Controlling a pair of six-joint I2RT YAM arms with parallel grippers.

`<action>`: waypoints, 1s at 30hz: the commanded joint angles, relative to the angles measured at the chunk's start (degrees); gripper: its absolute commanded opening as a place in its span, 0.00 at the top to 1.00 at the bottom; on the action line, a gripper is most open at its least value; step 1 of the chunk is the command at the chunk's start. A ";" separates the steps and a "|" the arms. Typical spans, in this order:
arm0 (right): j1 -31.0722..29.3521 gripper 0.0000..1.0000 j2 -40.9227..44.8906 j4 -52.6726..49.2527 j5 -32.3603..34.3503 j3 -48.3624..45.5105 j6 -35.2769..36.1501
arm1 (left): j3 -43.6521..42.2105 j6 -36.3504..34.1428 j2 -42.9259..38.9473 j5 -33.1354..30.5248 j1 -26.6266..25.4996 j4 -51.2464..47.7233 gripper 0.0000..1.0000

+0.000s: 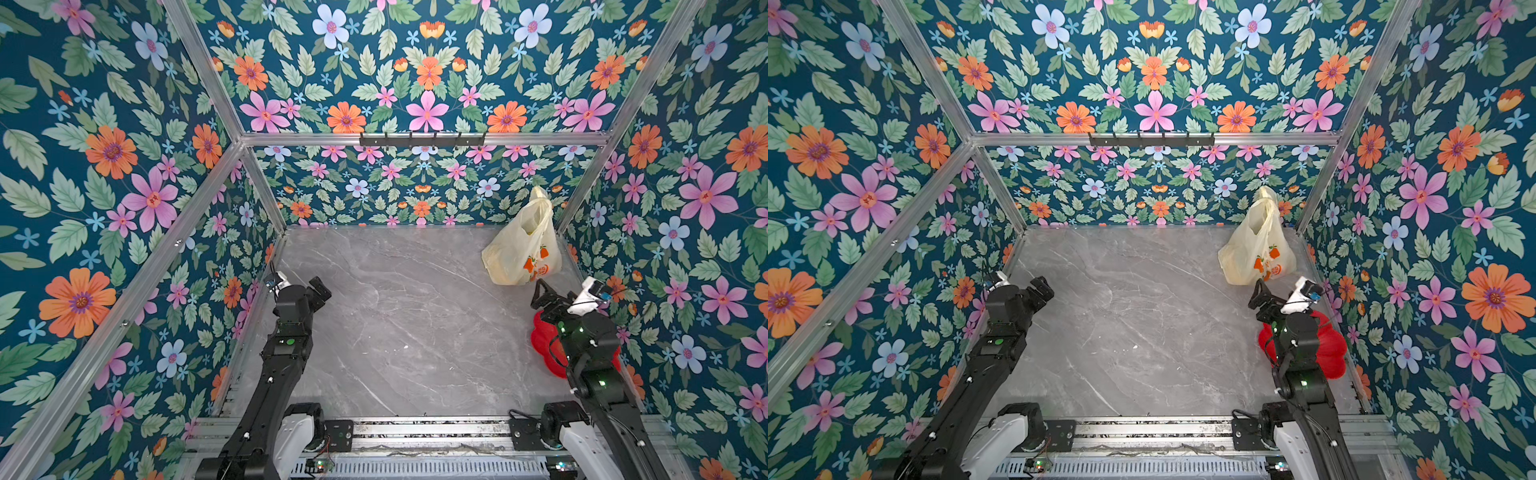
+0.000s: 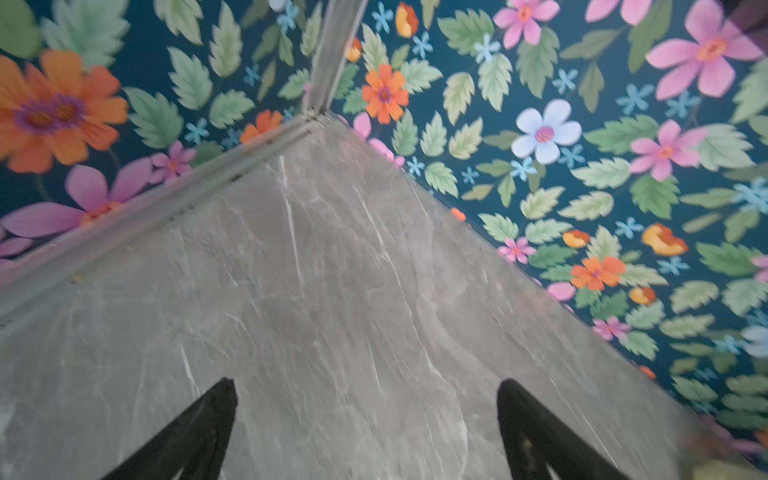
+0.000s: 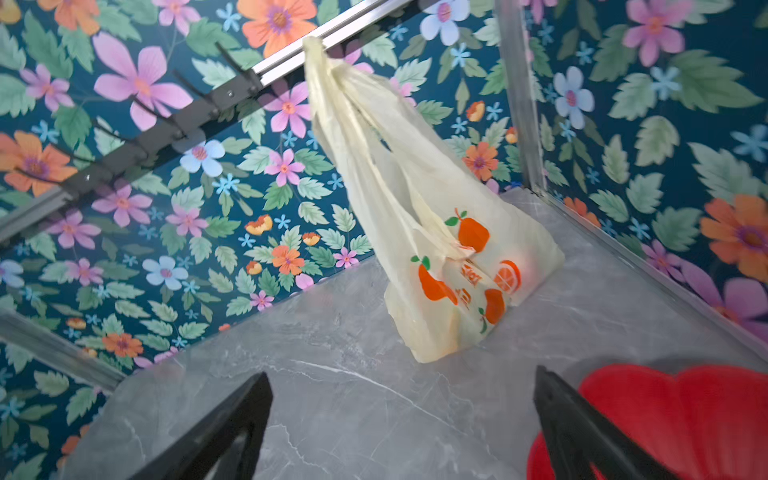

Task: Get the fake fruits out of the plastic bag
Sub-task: 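Reach the right gripper to the cream bag handle and grasp it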

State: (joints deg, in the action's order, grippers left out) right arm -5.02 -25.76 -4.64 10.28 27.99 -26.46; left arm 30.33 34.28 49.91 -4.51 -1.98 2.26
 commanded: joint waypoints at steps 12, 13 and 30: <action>-0.64 0.01 -13.26 -2.94 -9.25 9.21 1.65 | -8.06 -8.78 -9.17 6.16 -15.17 13.75 0.00; -0.78 0.01 -15.51 -2.07 -8.89 10.74 2.64 | -7.92 -10.80 -8.30 4.93 -16.97 14.24 0.00; -1.09 0.05 -41.18 5.26 8.01 30.39 12.59 | -11.93 -17.28 -4.75 -1.36 -23.49 19.15 0.00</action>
State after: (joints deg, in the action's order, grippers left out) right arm -6.15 -64.77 -2.15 14.17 56.80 -15.88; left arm 18.52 17.87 45.06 -4.60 -25.39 18.74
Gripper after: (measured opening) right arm 0.956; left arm 0.998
